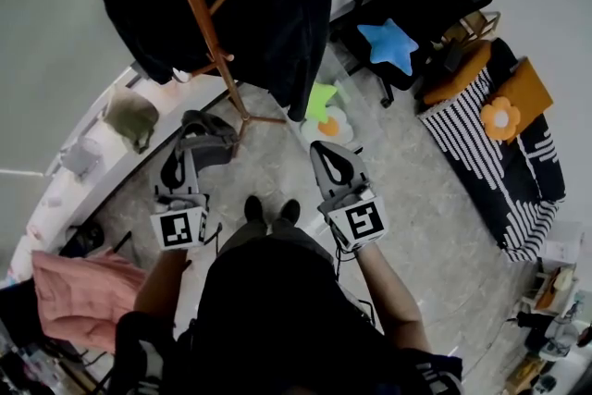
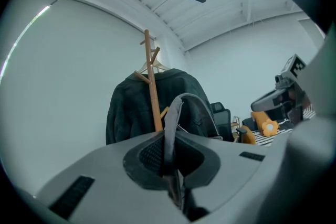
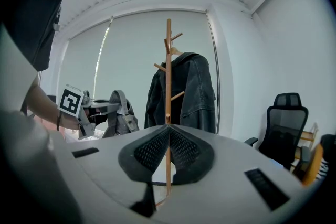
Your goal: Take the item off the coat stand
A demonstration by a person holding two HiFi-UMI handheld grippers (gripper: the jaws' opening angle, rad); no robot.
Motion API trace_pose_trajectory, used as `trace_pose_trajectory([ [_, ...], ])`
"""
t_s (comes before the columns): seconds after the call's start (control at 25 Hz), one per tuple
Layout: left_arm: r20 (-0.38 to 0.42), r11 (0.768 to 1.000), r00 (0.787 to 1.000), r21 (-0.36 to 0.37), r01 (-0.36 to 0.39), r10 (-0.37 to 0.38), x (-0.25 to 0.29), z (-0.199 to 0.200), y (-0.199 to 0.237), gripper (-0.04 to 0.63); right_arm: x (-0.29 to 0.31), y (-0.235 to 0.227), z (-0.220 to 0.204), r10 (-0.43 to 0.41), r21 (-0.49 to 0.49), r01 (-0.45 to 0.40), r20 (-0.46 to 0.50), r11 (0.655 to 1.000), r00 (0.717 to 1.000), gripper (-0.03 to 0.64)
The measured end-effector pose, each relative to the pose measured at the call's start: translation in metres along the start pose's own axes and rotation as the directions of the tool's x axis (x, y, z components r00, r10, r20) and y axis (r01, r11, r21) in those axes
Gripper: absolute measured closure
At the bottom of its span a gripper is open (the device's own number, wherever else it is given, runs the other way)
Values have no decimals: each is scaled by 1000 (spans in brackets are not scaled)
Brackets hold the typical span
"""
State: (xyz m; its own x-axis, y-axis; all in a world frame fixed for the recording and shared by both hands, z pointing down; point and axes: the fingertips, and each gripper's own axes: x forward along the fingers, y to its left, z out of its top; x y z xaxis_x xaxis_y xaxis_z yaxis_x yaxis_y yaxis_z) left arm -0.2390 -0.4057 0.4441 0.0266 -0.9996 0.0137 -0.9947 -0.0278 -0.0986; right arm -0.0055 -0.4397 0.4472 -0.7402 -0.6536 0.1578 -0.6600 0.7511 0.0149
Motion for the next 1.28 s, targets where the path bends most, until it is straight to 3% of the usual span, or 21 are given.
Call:
trace_pose_trajectory([
  [1.28,6,1000,1000,-17,2,-2,-20,-5,-3,569,-3,-4,-2,-44,-56,42,-41,998,998,598],
])
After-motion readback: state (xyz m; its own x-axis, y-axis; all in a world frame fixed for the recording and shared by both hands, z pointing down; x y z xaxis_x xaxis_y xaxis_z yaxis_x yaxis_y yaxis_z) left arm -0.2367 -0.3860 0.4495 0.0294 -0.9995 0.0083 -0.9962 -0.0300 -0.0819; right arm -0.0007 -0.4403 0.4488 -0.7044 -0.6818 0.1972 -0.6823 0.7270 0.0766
